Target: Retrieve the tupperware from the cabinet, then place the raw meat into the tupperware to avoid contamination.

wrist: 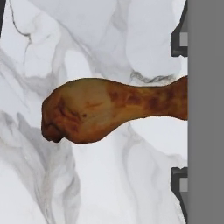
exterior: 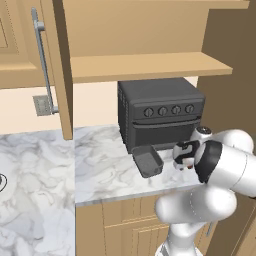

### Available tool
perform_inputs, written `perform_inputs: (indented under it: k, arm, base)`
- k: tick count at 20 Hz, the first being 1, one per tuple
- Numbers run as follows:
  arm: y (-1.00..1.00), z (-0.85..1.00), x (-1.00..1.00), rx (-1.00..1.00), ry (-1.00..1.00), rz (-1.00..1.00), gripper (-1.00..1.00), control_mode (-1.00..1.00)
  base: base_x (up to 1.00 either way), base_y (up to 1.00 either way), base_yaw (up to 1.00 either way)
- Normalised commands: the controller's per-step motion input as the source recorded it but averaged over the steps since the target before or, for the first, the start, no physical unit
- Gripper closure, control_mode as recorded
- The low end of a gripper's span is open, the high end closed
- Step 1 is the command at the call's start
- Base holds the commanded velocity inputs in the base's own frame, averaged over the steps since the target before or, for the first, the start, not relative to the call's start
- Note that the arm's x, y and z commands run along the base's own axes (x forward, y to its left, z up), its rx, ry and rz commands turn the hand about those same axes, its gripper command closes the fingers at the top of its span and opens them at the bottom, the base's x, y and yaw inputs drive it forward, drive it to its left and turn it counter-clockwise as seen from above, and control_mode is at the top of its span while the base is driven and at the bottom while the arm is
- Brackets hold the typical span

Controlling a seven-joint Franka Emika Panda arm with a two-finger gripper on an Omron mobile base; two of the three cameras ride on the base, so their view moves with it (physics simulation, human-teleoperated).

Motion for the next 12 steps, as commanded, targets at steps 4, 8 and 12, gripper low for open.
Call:
perform_inputs:
  k: [4,8,12]
  arm:
    - [0.0,-0.18,0.04,0.02,0.0,0.0,1.0,-1.0]
    - [0.0,-0.14,0.03,0.01,0.0,0.0,1.0,-1.0]
    - [0.0,-0.1,0.0,0.0,0.0,0.0,1.0,-1.0]
  base:
    - [0.0,0.0,0.0]
    - [0.0,0.0,0.0]
    - [0.0,0.0,0.0]
